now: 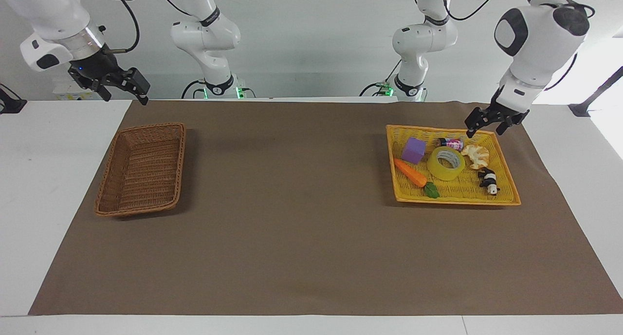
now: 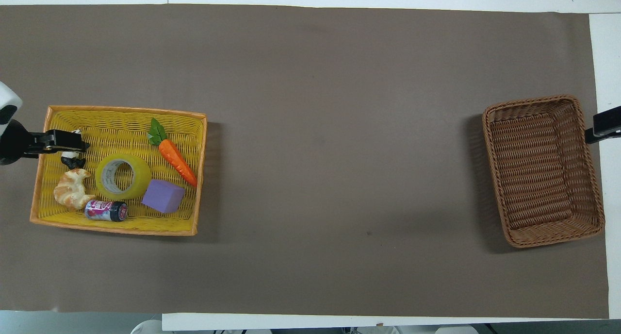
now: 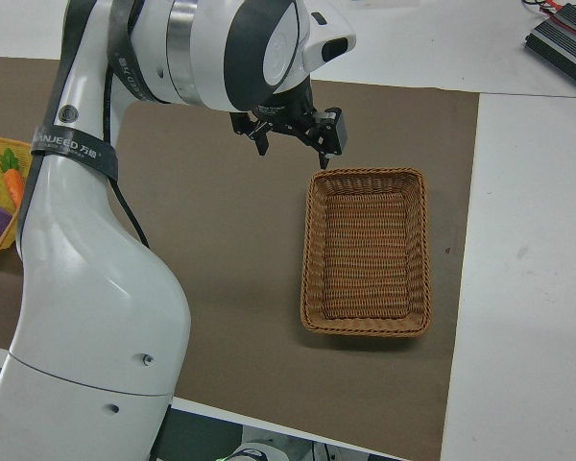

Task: Move tape to another basket
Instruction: 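Lower the left gripper into the yellow tape roll and grasp it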

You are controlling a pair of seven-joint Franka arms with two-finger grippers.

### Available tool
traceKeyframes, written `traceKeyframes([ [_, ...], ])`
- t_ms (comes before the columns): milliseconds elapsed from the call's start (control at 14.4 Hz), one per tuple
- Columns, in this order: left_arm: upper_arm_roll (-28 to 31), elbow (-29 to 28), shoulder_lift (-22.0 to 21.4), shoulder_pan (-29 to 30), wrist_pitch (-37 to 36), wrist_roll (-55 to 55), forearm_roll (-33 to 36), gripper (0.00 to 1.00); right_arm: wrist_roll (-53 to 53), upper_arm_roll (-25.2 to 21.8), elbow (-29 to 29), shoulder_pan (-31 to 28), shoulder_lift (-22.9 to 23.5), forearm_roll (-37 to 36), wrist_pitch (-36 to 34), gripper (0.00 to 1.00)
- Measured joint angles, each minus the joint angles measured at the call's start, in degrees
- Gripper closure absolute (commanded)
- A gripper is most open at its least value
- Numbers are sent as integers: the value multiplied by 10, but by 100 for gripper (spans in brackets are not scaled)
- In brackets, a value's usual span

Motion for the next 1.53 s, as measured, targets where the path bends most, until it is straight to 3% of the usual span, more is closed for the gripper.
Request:
traceKeyframes([
  [139, 1, -42, 16, 20, 58, 20, 0, 1, 0, 0, 0, 0, 0, 0, 0, 0],
  [557, -2, -98, 77, 29, 177, 32, 0, 2, 0, 0, 0, 0, 0, 0, 0, 0],
  [835, -4, -107, 89, 28, 182, 48, 0, 8, 0, 0, 0, 0, 0, 0, 0, 0],
  [1530, -7, -114, 87, 19, 177, 56, 0, 9, 0, 0, 0, 0, 0, 0, 0, 0],
])
